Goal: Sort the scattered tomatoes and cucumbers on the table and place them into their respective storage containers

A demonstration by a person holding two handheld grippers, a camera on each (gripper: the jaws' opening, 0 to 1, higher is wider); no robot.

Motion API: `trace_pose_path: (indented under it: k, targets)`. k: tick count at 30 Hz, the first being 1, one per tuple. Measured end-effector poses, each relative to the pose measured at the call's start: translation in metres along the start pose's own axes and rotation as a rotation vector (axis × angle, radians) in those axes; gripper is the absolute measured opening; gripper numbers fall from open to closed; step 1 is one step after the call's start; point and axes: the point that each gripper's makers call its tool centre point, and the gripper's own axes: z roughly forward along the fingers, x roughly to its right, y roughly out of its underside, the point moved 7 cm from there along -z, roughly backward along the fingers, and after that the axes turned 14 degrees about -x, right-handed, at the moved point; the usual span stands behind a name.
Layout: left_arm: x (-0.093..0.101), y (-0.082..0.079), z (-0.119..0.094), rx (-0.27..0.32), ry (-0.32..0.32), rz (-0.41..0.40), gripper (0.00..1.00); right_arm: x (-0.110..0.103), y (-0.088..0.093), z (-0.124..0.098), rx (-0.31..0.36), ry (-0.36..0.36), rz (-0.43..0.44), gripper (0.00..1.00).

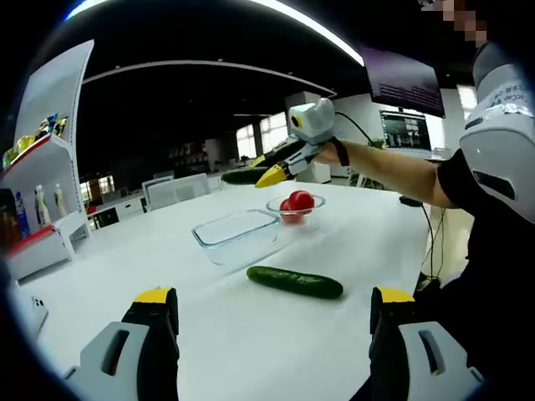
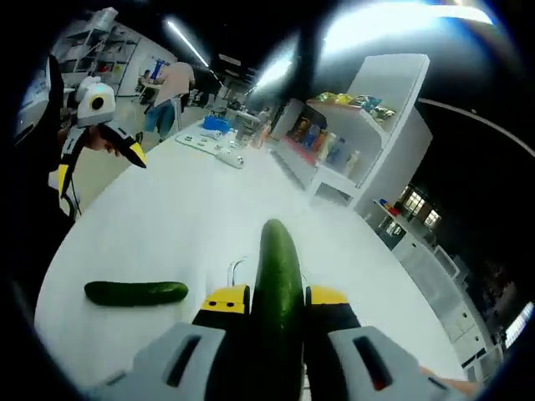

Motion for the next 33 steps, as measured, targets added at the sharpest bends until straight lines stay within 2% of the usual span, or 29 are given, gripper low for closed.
trace_pose_path:
  k: [2, 7, 13, 16, 23, 25, 27, 29, 30, 33]
  targets:
    - [-0.001, 0.001, -0.002, 0.001, -0.003, -0.003, 0.95, 0.003, 0.002, 0.015, -0.028, -0.003, -0.031, 0.2]
    - [-0.004, 0.003, -0.006, 0.003, -0.012, -0.007, 0.95, 0.006, 0.015, 0.05, -0.084, -0.022, -0.039, 0.2]
    - [-0.006, 0.003, -0.007, 0.008, -0.014, -0.012, 0.95, -0.001, 0.028, 0.081, -0.108, -0.052, -0.078, 0.2]
    - [-0.007, 0.004, -0.008, 0.011, -0.012, -0.013, 0.95, -0.001, 0.038, 0.1, -0.174, -0.024, -0.093, 0.2]
    - [-0.01, 0.007, -0.005, 0.008, -0.004, -0.021, 0.95, -0.001, 0.049, 0.12, -0.228, -0.027, -0.115, 0.2]
    - [-0.011, 0.008, -0.004, 0.01, -0.002, -0.024, 0.95, -0.001, 0.05, 0.122, -0.247, -0.023, -0.085, 0.2]
    - [-0.012, 0.009, -0.003, 0.01, 0.0, -0.029, 0.95, -0.005, 0.049, 0.122, -0.238, -0.05, -0.043, 0.2]
    - [-0.012, 0.01, -0.003, 0.01, 0.002, -0.031, 0.95, -0.005, 0.049, 0.123, -0.243, -0.049, -0.044, 0.2]
    - [-0.012, 0.01, -0.003, 0.009, 0.001, -0.032, 0.95, 0.001, 0.052, 0.128, -0.259, -0.051, -0.061, 0.21]
    - [-0.013, 0.012, -0.003, 0.007, 0.0, -0.034, 0.95, -0.001, 0.054, 0.129, -0.278, -0.055, -0.077, 0.21]
